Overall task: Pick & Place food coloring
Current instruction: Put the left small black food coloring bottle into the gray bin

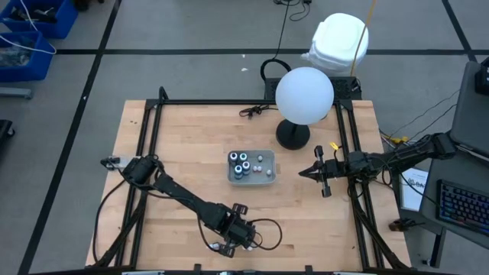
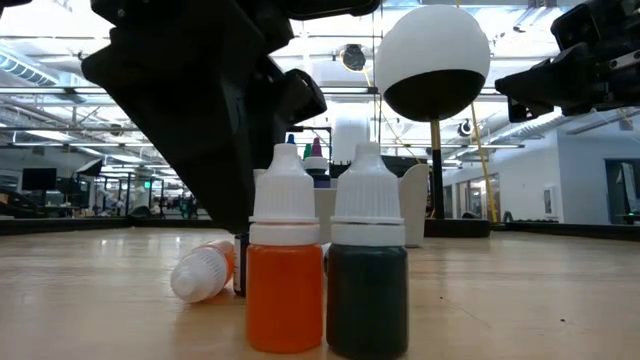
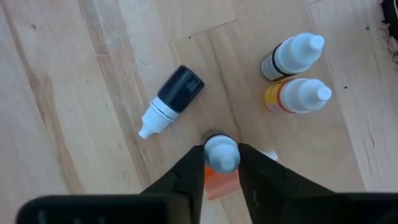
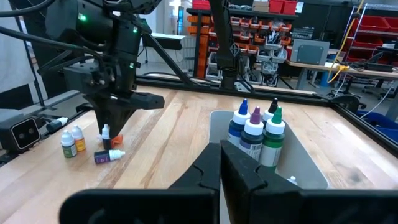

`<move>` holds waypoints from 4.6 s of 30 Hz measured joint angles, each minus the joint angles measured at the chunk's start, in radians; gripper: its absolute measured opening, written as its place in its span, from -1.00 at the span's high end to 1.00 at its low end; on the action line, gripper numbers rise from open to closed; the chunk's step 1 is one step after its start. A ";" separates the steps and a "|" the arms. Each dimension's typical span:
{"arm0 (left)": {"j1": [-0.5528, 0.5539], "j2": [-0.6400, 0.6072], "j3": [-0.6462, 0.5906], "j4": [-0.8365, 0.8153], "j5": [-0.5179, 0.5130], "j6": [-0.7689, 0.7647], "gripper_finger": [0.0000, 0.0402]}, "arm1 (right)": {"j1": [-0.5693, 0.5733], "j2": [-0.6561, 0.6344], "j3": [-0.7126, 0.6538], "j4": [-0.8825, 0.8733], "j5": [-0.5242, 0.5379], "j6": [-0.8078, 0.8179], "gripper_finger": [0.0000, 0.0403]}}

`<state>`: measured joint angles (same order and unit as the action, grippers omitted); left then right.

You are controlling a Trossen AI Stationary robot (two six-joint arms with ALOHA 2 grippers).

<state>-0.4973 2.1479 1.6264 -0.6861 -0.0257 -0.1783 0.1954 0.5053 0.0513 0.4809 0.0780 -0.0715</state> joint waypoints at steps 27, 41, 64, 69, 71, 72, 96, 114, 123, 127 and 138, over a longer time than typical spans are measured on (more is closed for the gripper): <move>0.106 -0.002 0.424 -0.360 -0.175 0.239 0.63 | 0.000 0.000 0.000 0.000 0.000 0.000 1.00; 0.448 -0.001 0.450 -0.327 -0.132 0.413 0.61 | 0.000 0.000 0.000 -0.026 0.000 0.003 1.00; 0.576 0.000 0.206 -0.044 0.009 0.508 0.61 | 0.000 0.000 0.000 -0.044 0.004 -0.020 1.00; 0.576 0.000 0.180 -0.003 0.009 0.489 0.63 | 0.000 0.000 0.000 -0.044 0.004 -0.012 1.00; 0.574 -0.001 0.148 0.036 0.002 0.487 0.61 | 0.000 0.000 0.000 -0.044 0.004 -0.012 1.00; 0.574 -0.001 0.130 0.058 -0.005 0.487 0.60 | 0.000 0.000 0.000 -0.044 0.004 -0.012 1.00; 0.591 0.042 0.089 0.144 -0.027 0.475 0.58 | 0.000 0.000 0.000 -0.036 0.005 -0.017 1.00; 0.598 0.069 0.089 0.139 -0.027 0.431 0.57 | 0.000 0.000 0.000 -0.036 0.006 -0.019 1.00; 0.598 0.069 0.089 0.141 -0.027 0.432 0.57 | 0.000 0.000 0.000 -0.036 0.006 -0.019 1.00; 0.598 0.069 0.089 0.143 -0.027 0.434 0.57 | 0.000 0.000 0.000 -0.036 0.006 -0.019 1.00; 0.598 0.070 0.095 0.166 -0.017 0.418 0.57 | 0.000 0.000 0.000 -0.011 0.005 -0.019 1.00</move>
<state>0.1009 2.2177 1.7214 -0.5198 -0.0424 0.2394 0.1951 0.5049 0.0517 0.4697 0.0826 -0.0910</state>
